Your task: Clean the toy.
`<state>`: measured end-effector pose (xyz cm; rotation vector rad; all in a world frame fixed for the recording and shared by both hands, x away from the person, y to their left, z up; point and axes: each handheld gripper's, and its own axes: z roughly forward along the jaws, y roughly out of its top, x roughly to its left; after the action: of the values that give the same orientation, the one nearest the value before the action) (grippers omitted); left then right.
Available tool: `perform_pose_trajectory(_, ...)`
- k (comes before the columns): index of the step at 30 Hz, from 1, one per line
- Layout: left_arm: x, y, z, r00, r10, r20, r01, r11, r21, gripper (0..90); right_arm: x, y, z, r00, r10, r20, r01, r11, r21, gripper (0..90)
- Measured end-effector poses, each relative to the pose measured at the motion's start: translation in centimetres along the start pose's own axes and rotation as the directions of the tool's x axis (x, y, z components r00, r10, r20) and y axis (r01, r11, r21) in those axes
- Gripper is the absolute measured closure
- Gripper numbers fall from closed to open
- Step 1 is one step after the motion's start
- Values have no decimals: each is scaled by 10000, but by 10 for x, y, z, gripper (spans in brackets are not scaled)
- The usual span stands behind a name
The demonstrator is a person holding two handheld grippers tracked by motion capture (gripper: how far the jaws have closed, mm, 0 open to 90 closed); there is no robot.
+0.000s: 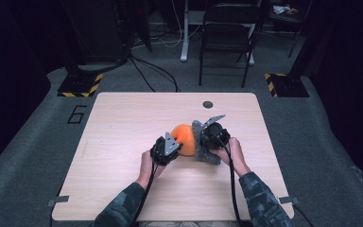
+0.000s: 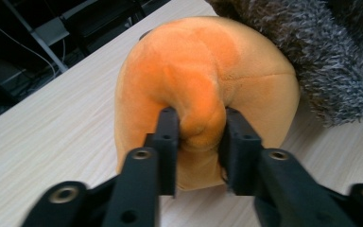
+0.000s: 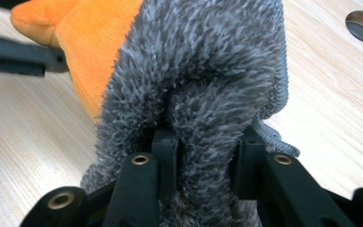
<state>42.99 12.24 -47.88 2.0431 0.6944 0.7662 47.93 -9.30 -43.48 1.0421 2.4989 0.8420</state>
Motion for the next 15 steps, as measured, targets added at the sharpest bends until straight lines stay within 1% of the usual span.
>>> perform_pose_trajectory(1,0,0,-1,10000,-93,19,93,10000,-36,754,-1,0,-1,9999,112,-9,-112,9999,-42,679)
perform_pose_trajectory(2,1,1,-1,9997,-240,37,240,9997,-52,766,-3,0,-3,9999,66,-102,-66,10000,-38,679)
perform_pose_trajectory(4,3,3,-4,9984,-519,217,520,9986,-41,775,-5,2,-7,9996,255,-121,-257,9996,-130,678)
perform_pose_trajectory(5,4,4,-6,9964,-795,304,796,9968,-38,777,-5,4,-10,9995,300,-73,-301,9994,-176,678)
perform_pose_trajectory(6,6,5,-7,9930,-1084,460,1086,9941,-20,778,-6,5,-14,9993,353,-102,-356,9989,-295,678)
perform_pose_trajectory(8,8,7,-11,9849,-1596,673,1600,9871,-15,778,-4,9,-24,9985,462,-285,-477,9973,-550,678)
perform_pose_trajectory(10,7,9,-15,9774,-1905,919,1907,9816,62,777,2,13,-32,9984,366,-439,-402,9957,-836,677)
perform_pose_trajectory(12,6,11,-18,9720,-2084,1081,2083,9780,131,776,11,18,-38,9987,178,-488,-230,9939,-1081,676)
perform_pose_trajectory(14,5,13,-21,9697,-2185,1090,2196,9756,19,777,22,22,-43,9981,-249,-564,173,9913,-1307,677)
perform_pose_trajectory(15,4,15,-23,9670,-2212,1261,2218,9750,99,776,27,24,-43,9977,-323,-588,240,9902,-1372,676)
